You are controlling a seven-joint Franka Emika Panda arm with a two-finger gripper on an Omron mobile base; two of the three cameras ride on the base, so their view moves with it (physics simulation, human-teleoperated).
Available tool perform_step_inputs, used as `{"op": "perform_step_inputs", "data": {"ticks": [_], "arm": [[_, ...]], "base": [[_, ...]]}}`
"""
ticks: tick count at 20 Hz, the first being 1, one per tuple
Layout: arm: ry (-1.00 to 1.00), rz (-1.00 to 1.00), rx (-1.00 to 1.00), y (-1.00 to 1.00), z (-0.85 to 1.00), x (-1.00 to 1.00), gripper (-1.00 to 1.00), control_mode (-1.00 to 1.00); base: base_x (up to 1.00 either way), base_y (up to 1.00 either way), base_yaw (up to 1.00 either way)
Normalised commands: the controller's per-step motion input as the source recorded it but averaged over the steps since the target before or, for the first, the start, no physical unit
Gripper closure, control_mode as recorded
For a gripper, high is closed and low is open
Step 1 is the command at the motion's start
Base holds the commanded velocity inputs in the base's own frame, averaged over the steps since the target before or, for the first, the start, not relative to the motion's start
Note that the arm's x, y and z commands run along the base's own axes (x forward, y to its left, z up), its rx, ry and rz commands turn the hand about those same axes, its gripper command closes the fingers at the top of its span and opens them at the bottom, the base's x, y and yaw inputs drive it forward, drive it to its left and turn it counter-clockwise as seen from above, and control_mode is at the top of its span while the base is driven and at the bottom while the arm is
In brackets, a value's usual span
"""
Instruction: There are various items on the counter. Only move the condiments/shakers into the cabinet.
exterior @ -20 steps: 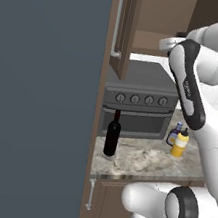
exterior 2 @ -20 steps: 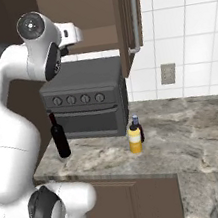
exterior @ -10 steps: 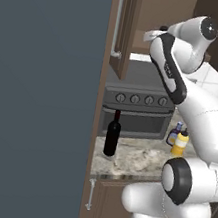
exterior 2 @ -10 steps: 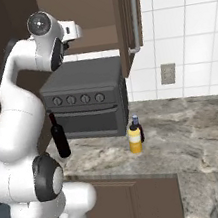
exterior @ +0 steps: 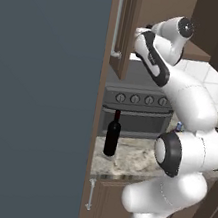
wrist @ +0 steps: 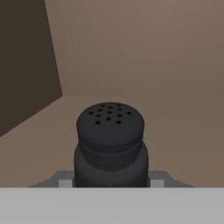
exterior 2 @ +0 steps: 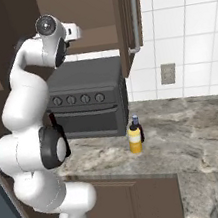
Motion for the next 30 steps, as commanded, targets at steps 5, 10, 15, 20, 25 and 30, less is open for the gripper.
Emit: {"op": "perform_step_inputs", "data": {"ticks": [5, 10, 15, 20, 25, 30], "arm": [[0.07, 0.00, -0.10, 0.01, -0.32, 0.50, 1.00, -1.00], [0.03, 0.00, -0.07, 0.02, -0.25, 0.36, -1.00, -1.00], [0.00, 0.00, 0.00, 0.00, -0.02, 0.02, -1.00, -1.00], [-0.01, 0.00, 0.00, 0.00, 0.00, -0.50, -1.00, -1.00], [-0.09, -0.06, 0.00, -0.11, -0.14, -1.00, -1.00, -1.00], [-0.02, -0.19, 0.00, -0.38, -0.44, -1.00, -1.00, -1.00]], "base": [[0.00, 0.00, 0.00], [0.00, 0.00, 0.00], [0.00, 0.00, 0.00], [0.00, 0.00, 0.00], [0.00, 0.00, 0.00], [0.00, 0.00, 0.00]]}}
